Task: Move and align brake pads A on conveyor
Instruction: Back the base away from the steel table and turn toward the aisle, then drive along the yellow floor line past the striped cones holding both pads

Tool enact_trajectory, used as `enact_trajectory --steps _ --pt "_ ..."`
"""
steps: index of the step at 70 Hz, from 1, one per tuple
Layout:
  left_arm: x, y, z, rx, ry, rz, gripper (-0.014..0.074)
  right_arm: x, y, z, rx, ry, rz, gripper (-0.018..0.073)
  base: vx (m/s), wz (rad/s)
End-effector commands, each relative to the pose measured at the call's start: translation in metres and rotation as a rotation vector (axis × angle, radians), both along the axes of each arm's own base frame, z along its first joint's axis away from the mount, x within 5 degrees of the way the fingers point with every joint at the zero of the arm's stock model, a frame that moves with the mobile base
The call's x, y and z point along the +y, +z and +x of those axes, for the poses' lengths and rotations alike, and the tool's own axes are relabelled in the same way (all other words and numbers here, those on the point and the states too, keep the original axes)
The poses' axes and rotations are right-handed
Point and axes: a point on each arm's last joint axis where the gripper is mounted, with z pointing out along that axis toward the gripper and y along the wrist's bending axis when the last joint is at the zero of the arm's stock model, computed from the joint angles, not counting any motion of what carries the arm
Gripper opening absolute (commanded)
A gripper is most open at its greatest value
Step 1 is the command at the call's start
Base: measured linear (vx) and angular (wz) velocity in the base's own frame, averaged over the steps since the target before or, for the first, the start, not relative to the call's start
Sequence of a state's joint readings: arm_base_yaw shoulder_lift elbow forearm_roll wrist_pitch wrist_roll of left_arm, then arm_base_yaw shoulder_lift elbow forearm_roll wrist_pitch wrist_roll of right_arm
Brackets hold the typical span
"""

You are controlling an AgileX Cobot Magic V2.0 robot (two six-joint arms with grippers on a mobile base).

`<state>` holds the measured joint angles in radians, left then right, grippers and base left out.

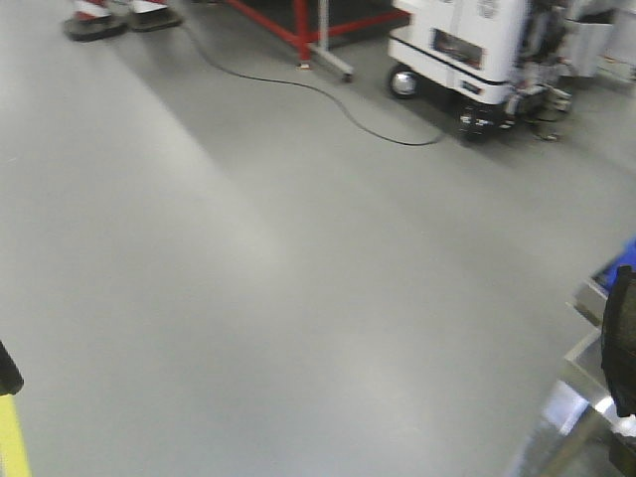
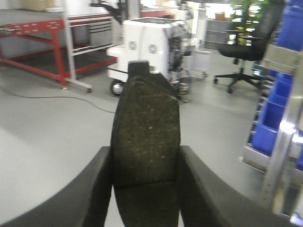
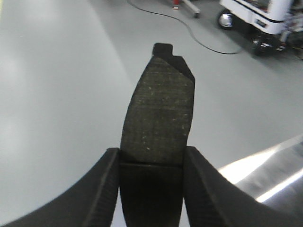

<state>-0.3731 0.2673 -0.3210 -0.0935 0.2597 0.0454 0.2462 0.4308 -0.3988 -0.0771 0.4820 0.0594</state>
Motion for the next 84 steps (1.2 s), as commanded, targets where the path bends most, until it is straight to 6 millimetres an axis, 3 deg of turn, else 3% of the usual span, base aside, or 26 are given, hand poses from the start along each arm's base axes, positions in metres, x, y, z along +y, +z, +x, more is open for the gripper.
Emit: enact_trajectory --steps 1,84 --pt "0.0002 0.0180 0.0001 -0.112 0.002 -0.055 0.0003 0.0005 0.0175 0.0031 -0.117 0.003 0.015 0.0035 0.04 0.71" --pt "0.0002 0.0180 0.0001 -0.112 0.002 -0.055 0.0003 0.0005 0.0175 0.0031 -0.117 0.003 0.015 0.0035 0.11 0.59"
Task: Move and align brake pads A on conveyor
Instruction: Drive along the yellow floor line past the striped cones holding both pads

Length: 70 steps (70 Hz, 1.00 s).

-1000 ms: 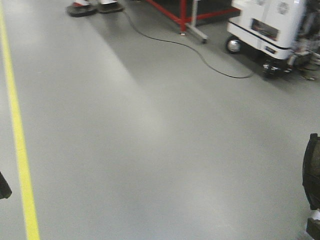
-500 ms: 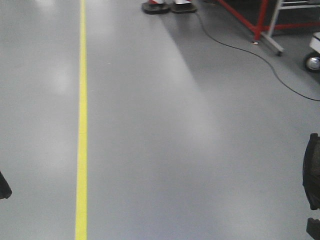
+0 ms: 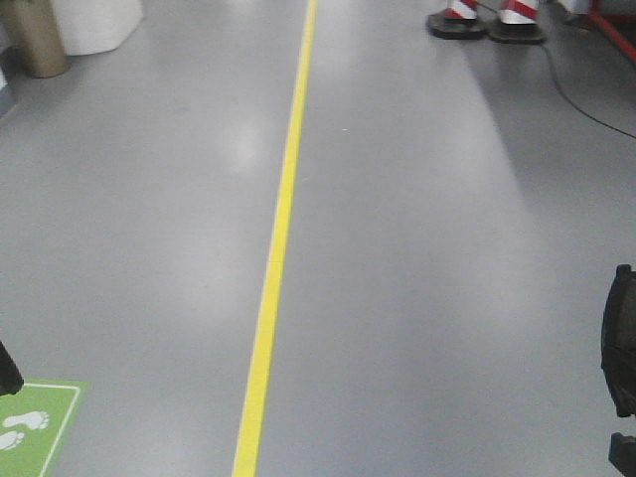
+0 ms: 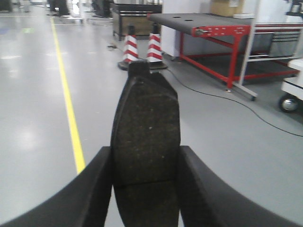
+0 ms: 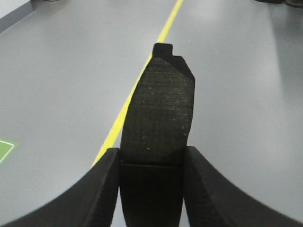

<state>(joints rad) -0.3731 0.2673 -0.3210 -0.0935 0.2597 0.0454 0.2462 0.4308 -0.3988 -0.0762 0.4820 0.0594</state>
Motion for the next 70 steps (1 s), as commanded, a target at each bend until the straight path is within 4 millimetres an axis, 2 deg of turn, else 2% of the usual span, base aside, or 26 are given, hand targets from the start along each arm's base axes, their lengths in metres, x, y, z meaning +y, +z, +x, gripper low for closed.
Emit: enact_trajectory --steps 1,31,70 --pt "0.0002 0.0180 0.0001 -0.112 0.002 -0.055 0.0003 0.0004 0.0175 0.0031 -0.117 0.003 0.014 0.0035 0.19 0.49" --pt "0.0002 0.0180 0.0001 -0.112 0.002 -0.055 0.0003 0.0004 0.0174 0.0031 -0.117 0.002 0.014 0.0035 0.26 0.28" --pt "0.0002 0.0179 0.0001 -0.111 0.001 -0.055 0.0003 0.0004 0.0174 0.0031 -0.117 0.002 0.014 0.0035 0.46 -0.13"
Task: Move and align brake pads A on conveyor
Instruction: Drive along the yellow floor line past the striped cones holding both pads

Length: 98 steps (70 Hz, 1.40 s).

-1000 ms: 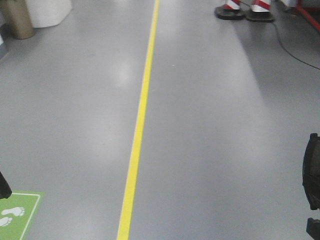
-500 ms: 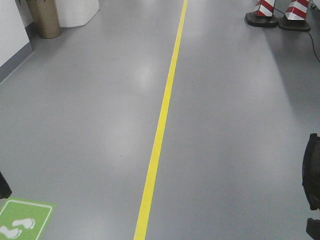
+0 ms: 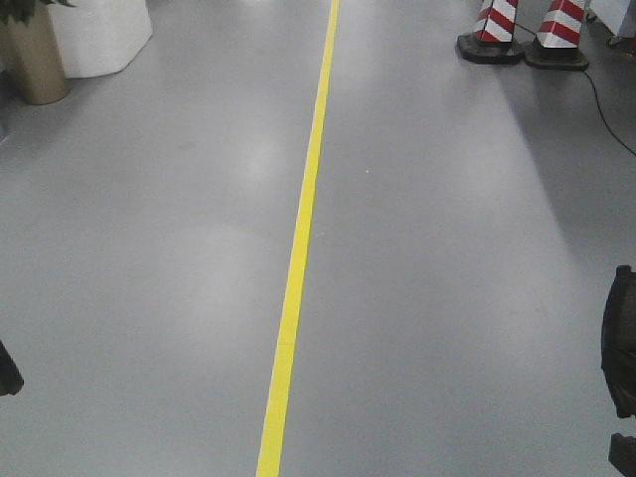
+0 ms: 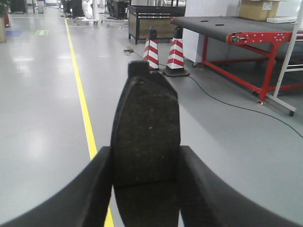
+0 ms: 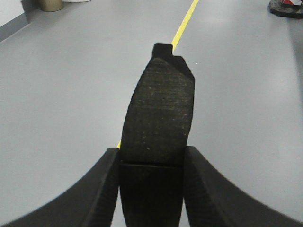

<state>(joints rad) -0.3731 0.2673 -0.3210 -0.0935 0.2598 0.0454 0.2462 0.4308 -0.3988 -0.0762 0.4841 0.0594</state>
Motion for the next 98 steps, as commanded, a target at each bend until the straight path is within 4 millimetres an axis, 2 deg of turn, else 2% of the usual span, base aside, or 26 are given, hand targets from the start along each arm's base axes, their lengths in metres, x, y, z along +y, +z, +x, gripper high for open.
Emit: enact_trajectory --steps 1,98 --pt "0.0002 0.0179 0.0001 -0.111 0.002 -0.055 0.0003 0.0005 0.0176 0.0031 -0.119 0.003 0.014 0.0035 0.52 -0.17" --pt "0.0002 0.0179 0.0001 -0.111 0.002 -0.055 0.0003 0.0004 0.0174 0.0031 -0.117 0.003 0.014 0.0035 0.57 -0.10"
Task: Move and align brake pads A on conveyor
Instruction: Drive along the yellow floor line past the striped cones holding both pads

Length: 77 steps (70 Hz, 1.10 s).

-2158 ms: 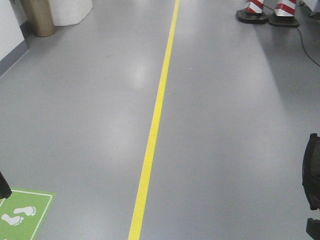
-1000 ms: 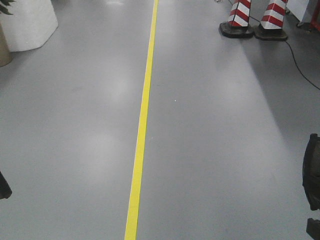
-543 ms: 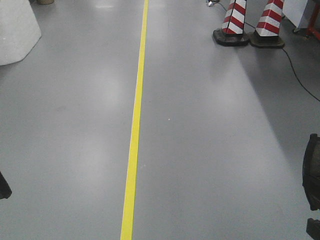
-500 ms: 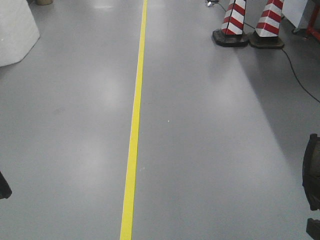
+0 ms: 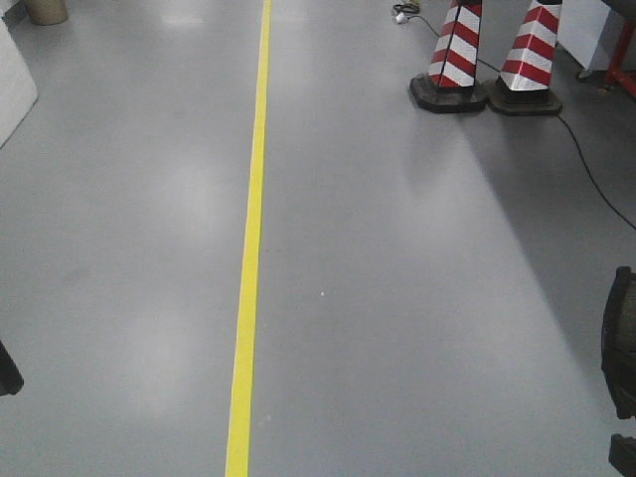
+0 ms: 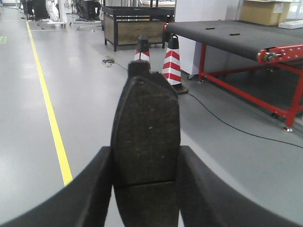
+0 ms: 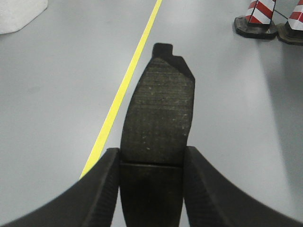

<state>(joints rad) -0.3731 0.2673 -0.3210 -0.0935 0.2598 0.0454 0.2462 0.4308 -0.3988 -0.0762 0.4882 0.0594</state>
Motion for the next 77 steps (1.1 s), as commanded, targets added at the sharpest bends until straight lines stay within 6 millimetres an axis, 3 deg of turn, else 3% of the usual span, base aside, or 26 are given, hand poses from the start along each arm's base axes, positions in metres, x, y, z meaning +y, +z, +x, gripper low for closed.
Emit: enact_trajectory --steps 1,77 --pt "0.0002 0.0179 0.0001 -0.111 0.002 -0.055 0.0003 0.0005 0.0178 0.0032 -0.121 0.003 0.015 0.0035 0.59 -0.04" --pt "0.0002 0.0180 0.0001 -0.112 0.002 -0.055 0.0003 0.0005 0.0178 0.0032 -0.121 0.003 0.015 0.0035 0.63 0.01"
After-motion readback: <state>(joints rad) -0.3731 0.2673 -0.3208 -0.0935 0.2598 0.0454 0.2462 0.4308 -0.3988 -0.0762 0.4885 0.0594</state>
